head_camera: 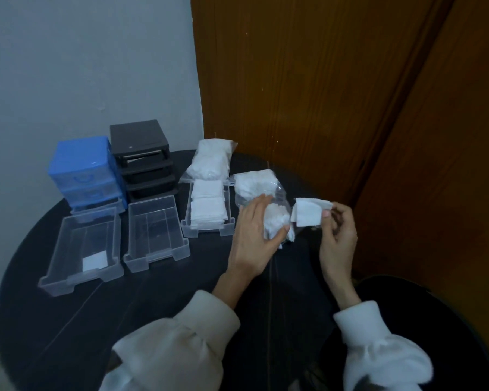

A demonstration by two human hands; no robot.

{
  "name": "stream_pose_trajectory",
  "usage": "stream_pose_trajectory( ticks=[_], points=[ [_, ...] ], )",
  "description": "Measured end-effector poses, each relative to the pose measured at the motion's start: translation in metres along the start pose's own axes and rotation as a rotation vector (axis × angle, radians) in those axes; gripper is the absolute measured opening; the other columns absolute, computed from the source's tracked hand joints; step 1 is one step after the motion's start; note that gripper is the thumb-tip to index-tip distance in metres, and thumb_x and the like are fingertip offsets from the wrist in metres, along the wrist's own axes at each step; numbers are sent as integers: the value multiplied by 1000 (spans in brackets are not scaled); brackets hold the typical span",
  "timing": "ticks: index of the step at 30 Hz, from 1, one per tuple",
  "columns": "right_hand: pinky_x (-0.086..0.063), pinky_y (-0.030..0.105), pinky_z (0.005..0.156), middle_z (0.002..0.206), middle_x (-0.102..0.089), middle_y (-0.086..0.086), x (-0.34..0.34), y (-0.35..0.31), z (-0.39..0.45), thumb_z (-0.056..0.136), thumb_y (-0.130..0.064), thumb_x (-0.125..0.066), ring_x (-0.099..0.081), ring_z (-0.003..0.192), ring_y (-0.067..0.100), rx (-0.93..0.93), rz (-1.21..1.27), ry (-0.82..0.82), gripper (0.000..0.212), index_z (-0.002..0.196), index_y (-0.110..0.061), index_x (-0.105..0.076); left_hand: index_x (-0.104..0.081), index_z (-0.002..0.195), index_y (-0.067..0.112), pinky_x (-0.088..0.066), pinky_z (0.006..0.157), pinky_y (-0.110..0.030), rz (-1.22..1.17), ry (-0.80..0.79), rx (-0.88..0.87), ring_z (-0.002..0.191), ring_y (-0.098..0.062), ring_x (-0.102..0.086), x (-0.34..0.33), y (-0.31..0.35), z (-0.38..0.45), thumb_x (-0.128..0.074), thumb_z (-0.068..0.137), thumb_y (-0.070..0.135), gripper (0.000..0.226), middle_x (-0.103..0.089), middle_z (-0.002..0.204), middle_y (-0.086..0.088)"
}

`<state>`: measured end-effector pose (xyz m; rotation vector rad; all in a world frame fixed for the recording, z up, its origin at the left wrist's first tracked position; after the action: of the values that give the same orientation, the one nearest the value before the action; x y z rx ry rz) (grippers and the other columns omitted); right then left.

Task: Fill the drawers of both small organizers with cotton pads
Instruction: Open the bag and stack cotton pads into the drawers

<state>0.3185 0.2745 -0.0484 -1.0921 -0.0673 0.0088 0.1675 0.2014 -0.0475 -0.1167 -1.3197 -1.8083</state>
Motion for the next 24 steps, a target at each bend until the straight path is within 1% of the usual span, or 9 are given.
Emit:
stream_pose_trajectory(
  ticks=[2,4,6,8,11,14,16,21,24],
  points=[
    [-46,14,77,95,-58,-7,-3,1,-2,97,-12,-46,-58,87,-5,-37,37,-39,12,108,-10,-52,-38,139,20,-19,111,-18,-27,15,-26,132,-6,-29,11,8,-3,-55,87,41,58,-39,144,3],
    [-45,14,76,94,-59,-5,-9,0,-5,97,-12,-45,-57,86,-4,-64,61,-102,15,108,-6,-53,-42,134,22,-22,111,-18,-54,48,-22,128,-4,-34,28,12,-6,-51,93,34,44,-43,139,4],
    [-45,12,73,93,-58,-3,-18,-5,-9,96,-10,-45,-57,84,-3,-95,109,-170,15,108,-4,-53,-50,125,22,-32,101,-13,-15,86,-30,115,0,-42,53,11,-10,-50,95,21,29,-51,128,4],
    [-45,11,70,94,-58,-2,-28,-14,-11,96,-8,-46,-57,82,-5,-116,171,-236,11,104,-12,-52,-55,117,22,-32,90,-6,68,98,-23,106,2,-45,81,2,-16,-51,94,16,24,-55,120,4],
    [-45,10,63,91,-56,-5,-46,-33,-17,94,-2,-47,-56,77,-8,-120,257,-342,17,96,-19,-46,-59,113,22,-37,86,-22,248,88,44,103,-7,-49,124,-23,-29,-53,93,18,21,-58,114,2],
    [-50,15,61,95,-61,-5,-66,-40,-24,93,0,-45,-63,78,-1,-225,404,-436,19,92,-19,-43,-60,109,24,-42,88,-29,353,15,91,106,-10,-51,147,-40,-42,-54,92,17,19,-59,113,6],
    [-51,17,64,104,-61,-2,-78,-42,-28,93,-1,-45,-64,82,1,-280,442,-471,19,92,-19,-44,-61,107,24,-42,89,-27,389,-29,101,106,-10,-53,153,-45,-50,-56,91,15,19,-59,108,9],
    [-47,17,63,90,-59,-4,-105,-46,-36,91,6,-45,-58,77,4,-307,465,-528,26,85,-19,-48,-64,108,23,-42,88,-19,367,-69,142,103,-6,-57,152,-51,-64,-58,89,14,21,-63,108,6],
    [-47,14,64,95,-59,-2,-115,-46,-42,91,5,-46,-58,80,2,-300,455,-585,25,87,-18,-52,-65,109,24,-43,91,-20,373,-73,161,104,-7,-56,151,-53,-71,-59,89,14,24,-63,111,5]
  ],
)
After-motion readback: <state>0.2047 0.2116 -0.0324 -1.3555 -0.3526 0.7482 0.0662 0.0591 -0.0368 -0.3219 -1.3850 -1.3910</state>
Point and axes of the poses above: each hand's wrist, its own z-axis towards the middle knuckle, its own x-axis out of the back of the hand, y = z × x, the point moved 7 cm from there along z, towards the middle knuckle
